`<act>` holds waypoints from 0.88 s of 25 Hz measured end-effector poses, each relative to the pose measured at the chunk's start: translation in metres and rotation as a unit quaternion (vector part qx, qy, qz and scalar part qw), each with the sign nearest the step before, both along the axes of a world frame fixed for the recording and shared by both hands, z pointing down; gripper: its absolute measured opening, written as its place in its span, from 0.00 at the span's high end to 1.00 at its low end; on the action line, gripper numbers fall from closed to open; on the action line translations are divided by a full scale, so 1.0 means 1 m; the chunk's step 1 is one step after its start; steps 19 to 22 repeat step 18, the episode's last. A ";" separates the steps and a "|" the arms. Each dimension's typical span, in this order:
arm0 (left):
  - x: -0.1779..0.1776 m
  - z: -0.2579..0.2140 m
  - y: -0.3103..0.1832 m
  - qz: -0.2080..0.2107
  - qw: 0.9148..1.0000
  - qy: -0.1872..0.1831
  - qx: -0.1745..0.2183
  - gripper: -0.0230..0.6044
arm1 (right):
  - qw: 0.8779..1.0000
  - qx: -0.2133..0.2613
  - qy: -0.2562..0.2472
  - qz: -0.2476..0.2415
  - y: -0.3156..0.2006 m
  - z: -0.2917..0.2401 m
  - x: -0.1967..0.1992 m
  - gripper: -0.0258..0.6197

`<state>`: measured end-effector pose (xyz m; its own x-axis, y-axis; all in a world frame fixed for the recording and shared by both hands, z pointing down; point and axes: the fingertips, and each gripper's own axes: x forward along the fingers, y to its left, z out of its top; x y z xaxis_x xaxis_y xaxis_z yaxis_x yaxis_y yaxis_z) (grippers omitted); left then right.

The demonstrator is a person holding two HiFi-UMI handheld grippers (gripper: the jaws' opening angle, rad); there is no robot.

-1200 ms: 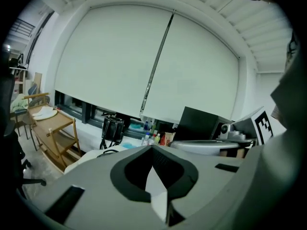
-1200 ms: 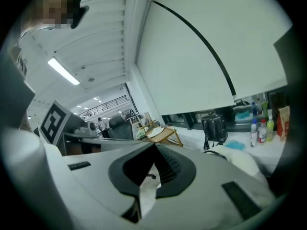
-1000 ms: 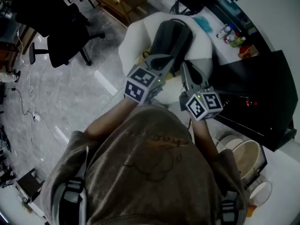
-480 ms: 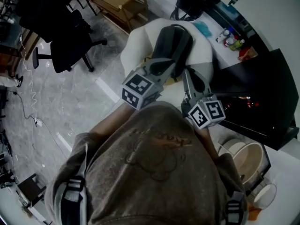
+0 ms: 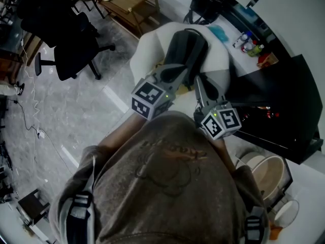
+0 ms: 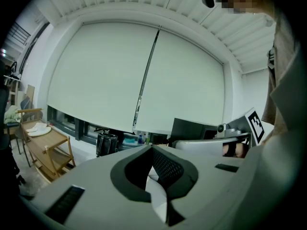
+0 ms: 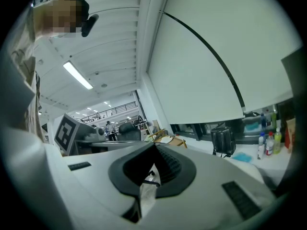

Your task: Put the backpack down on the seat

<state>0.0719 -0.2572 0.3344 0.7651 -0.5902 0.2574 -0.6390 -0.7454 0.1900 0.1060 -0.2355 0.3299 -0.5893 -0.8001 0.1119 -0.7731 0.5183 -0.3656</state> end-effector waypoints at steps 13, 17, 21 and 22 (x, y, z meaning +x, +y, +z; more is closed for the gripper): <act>0.004 0.011 0.007 -0.014 1.000 -0.007 -0.010 0.96 | 1.000 -0.007 0.000 -0.002 0.000 0.006 -0.001 0.96; 0.005 0.013 0.008 -0.019 1.000 -0.005 -0.012 0.96 | 1.000 -0.004 0.001 -0.002 0.000 0.007 0.001 0.96; 0.006 0.013 0.008 -0.020 1.000 -0.004 -0.013 0.96 | 1.000 -0.004 0.001 -0.001 0.000 0.007 0.002 0.96; 0.006 0.013 0.008 -0.020 1.000 -0.004 -0.013 0.96 | 1.000 -0.004 0.001 -0.001 0.000 0.007 0.002 0.96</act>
